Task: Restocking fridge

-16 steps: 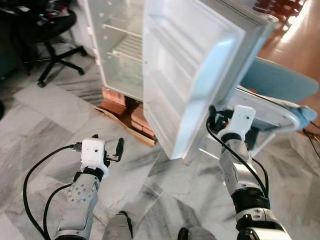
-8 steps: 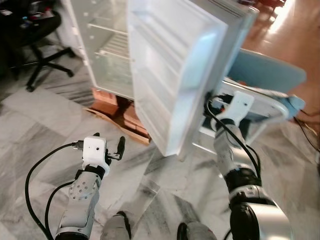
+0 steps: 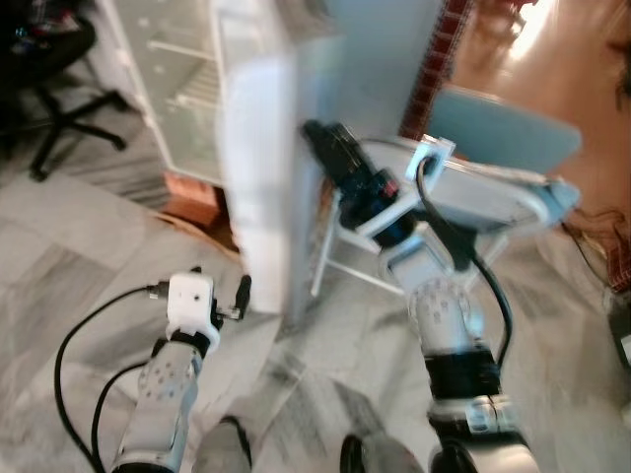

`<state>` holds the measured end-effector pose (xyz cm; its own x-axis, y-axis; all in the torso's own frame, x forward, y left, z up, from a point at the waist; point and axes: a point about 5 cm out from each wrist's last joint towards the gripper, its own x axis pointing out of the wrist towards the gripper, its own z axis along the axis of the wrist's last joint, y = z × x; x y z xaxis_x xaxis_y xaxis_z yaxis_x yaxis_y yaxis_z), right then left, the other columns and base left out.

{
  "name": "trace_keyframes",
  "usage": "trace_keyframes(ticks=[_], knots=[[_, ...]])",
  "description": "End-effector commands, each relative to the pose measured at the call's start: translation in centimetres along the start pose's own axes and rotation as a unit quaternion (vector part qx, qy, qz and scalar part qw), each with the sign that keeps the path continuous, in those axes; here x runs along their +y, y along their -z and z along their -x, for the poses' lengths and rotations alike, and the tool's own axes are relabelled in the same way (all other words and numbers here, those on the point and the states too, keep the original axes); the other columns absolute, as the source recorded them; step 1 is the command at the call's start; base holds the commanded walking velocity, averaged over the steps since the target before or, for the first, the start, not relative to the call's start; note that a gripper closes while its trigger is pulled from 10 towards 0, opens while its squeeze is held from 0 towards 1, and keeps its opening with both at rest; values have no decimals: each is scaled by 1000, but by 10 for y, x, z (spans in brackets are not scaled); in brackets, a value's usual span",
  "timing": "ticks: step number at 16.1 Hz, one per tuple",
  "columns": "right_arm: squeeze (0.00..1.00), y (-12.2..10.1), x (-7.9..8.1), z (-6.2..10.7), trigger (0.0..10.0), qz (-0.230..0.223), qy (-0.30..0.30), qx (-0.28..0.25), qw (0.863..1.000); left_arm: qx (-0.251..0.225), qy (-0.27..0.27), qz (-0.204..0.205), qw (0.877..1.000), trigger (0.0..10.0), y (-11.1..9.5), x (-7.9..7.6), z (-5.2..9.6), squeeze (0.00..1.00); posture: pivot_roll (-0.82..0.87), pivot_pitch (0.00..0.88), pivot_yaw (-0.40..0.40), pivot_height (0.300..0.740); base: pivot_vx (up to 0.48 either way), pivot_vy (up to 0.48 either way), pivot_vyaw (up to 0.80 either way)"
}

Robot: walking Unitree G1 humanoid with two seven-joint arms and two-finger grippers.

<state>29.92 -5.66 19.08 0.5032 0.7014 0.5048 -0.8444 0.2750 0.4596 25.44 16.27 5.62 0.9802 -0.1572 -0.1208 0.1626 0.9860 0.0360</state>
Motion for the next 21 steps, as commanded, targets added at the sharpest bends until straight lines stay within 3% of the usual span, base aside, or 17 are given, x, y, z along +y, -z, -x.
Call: trace_keyframes(ticks=[1,2,5,8,9,12,16,17,18,19,21], knots=[[0,21,-4,19,10000,0,10,64,998,8,-2,1,1000,10000,3,2,2,0,67,145,-55,740,0,0,0],[0,34,-12,41,10000,32,50,116,991,10,-1,2,1000,10000,3,1,3,0,64,149,-58,740,0,0,0],[0,48,-18,71,10000,46,108,155,981,16,0,4,1000,10000,5,1,2,0,65,144,-66,740,0,0,0],[0,57,-21,80,10000,75,139,171,972,19,-10,5,1000,10000,6,2,2,0,68,137,-69,740,0,0,0],[0,59,-25,83,10000,84,174,160,968,28,-31,24,999,10000,9,7,2,0,67,134,-77,740,0,0,0],[0,58,-39,108,10000,125,320,122,931,53,-56,41,996,10000,15,13,1,0,72,120,-84,740,0,0,0],[0,41,-49,128,10000,183,399,101,893,46,-50,30,997,10000,11,12,-1,0,57,122,-63,740,0,359,0],[0,30,-53,134,10000,221,428,86,872,40,-47,27,998,10000,8,11,-3,0,53,118,-58,740,0,480,0],[0,27,-54,135,10000,231,437,82,865,38,-46,26,998,10000,7,11,-4,0,51,118,-56,740,0,480,0],[0,21,-57,139,10000,253,456,74,850,31,-50,12,998,10000,4,12,-5,0,47,118,-54,740,0,480,0],[0,15,-60,145,10000,269,477,67,834,24,-52,-7,998,10000,1,14,-6,0,44,117,-51,740,0,480,0]])
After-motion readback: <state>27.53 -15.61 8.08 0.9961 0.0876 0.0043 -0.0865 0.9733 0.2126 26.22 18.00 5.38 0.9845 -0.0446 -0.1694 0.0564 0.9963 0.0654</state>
